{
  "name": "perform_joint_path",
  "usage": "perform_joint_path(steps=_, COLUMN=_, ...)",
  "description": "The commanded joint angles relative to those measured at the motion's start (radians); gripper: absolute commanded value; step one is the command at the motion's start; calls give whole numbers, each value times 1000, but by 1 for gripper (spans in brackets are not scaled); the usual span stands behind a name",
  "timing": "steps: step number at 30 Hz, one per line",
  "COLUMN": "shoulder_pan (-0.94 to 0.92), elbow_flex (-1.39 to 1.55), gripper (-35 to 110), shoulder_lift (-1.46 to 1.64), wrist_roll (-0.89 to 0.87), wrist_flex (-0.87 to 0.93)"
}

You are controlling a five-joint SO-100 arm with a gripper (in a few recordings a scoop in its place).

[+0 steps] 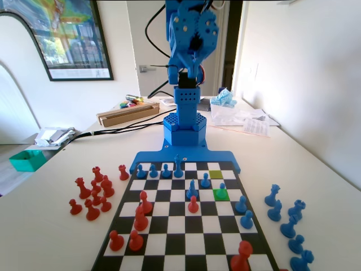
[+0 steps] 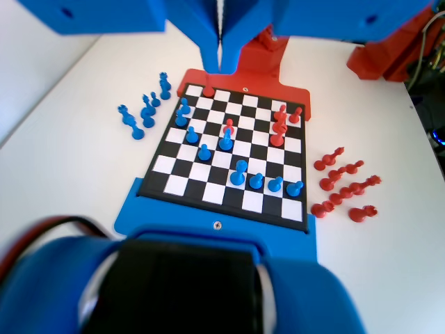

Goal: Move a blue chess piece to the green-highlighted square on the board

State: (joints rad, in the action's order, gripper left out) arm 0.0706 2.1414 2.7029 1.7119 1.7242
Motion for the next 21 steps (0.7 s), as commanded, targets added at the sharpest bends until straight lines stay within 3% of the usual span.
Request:
perform_joint_path(steps=1, shoulder_pan=3, elbow_flex=21, gripper=1, shoulder_lift=55, wrist_roll=18, wrist_flex=-41)
perform_joint_path(steps=21, shoulder_pan=-101, elbow_flex=40, gripper=1, shoulder_lift=290, wrist_roll=21, wrist_flex=-140)
